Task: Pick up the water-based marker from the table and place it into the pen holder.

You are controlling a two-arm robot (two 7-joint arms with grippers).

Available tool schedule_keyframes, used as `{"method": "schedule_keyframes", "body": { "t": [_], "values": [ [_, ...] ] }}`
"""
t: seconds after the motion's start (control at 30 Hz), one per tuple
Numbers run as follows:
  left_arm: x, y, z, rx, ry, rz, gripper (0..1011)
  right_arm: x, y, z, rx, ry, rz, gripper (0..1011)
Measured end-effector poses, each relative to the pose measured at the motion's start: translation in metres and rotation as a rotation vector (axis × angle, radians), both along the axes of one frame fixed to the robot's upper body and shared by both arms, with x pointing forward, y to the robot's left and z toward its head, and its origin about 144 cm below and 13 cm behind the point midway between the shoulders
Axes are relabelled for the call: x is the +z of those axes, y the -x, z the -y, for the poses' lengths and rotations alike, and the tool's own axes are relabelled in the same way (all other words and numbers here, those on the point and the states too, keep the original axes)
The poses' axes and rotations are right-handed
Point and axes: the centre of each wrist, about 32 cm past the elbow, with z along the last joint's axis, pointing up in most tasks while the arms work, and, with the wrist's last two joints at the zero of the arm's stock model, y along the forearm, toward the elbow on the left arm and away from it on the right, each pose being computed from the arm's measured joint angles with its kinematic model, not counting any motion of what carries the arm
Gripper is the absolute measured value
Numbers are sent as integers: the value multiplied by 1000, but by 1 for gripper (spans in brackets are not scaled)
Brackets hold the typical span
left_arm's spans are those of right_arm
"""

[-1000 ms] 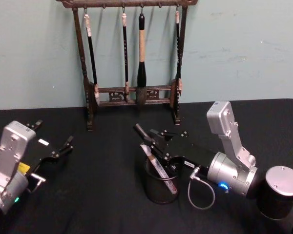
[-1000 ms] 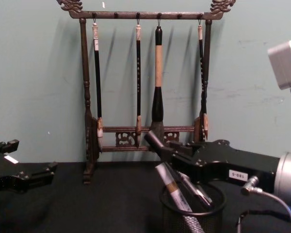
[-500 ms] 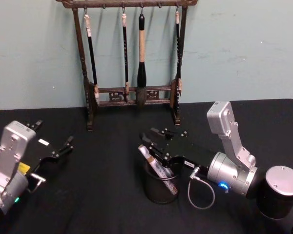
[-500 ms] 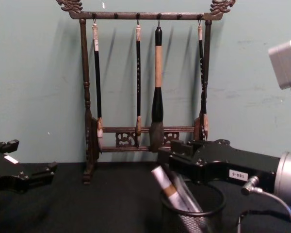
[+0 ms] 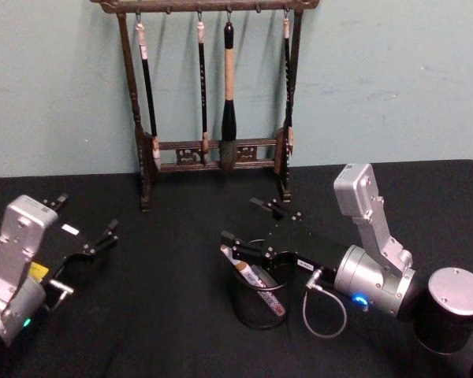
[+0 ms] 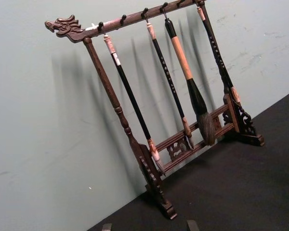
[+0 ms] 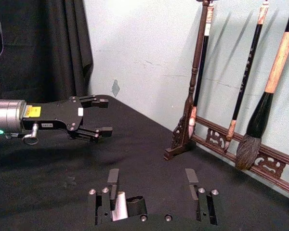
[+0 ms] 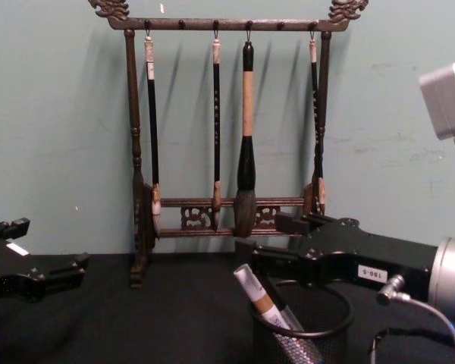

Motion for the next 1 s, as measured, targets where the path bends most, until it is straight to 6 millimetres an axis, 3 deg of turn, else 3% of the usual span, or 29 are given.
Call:
{"method": "schedule_keyframes", "body": {
  "t": [0.2,0.4,0.63,1.0],
  "values": [
    [0,0,0,0,0,0,1008,3,1,4,7,-3,-7,1003],
    [0,0,0,0,0,0,1008,10,4,10,-4,-19,10,1002],
    [0,0,0,0,0,0,1008,27,16,33,-96,-42,63,1000],
    [0,0,0,0,0,0,1008,27,42,68,-308,15,27,1000]
  ]
}}
